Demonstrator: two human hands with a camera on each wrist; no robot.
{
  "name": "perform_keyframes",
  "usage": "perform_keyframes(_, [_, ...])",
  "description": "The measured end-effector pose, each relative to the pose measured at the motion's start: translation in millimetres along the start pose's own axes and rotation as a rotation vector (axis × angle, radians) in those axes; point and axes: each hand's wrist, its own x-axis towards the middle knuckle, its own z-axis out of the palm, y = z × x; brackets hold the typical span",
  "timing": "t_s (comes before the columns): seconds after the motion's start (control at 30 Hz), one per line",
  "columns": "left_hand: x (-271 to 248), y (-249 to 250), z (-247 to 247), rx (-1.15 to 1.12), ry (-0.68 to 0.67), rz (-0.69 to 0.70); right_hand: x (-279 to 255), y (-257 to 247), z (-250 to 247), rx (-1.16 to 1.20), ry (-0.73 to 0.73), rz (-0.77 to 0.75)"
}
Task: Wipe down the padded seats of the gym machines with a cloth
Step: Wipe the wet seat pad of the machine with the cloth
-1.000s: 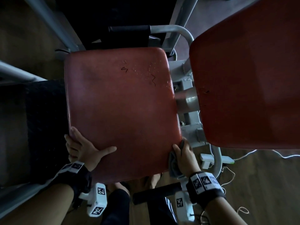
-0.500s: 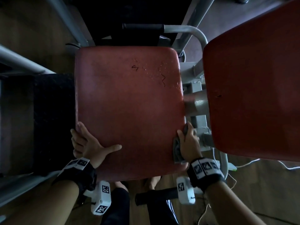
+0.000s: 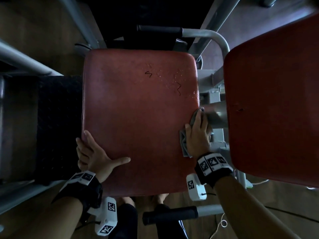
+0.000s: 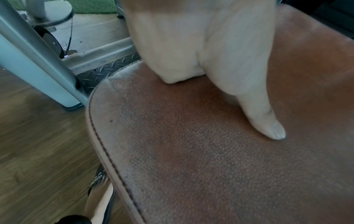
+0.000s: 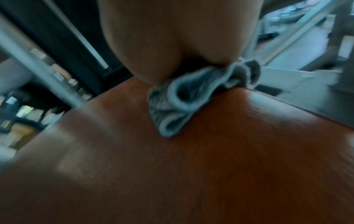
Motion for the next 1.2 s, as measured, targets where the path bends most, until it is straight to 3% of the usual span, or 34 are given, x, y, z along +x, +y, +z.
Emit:
perform_keyframes(0.27, [1, -2, 0, -0.002, -0.006, 0.003, 73, -35, 0, -0.203, 0.163, -0.037])
perform_keyframes(0.47, [2, -1, 0, 0.012, -0.013, -0.003, 114, -53, -9, -0.177, 0.129, -0.023])
perform_keyframes(0.6, [3, 0, 0, 0.017, -0.009, -0.013, 100, -36, -2, -0.312, 0.125, -0.216])
perform_keyframes(0.73, [2, 0, 0, 0.021, -0.008, -0.01, 93, -40, -2, -0.196, 0.189, -0.097])
perform_keyframes(0.9, [1, 1, -1, 0.022, -0.01, -0.016, 94, -54, -17, -0.419, 0.137, -0.081])
perform_keyframes(1.13, [1, 1, -3, 0.002, -0.028, -0.004, 29, -69, -10, -0.515, -0.04, -0.372])
perform_keyframes(1.2, [1, 1, -3, 0.003, -0.028, -0.005, 16, -70, -1, -0.561, -0.037, -0.386])
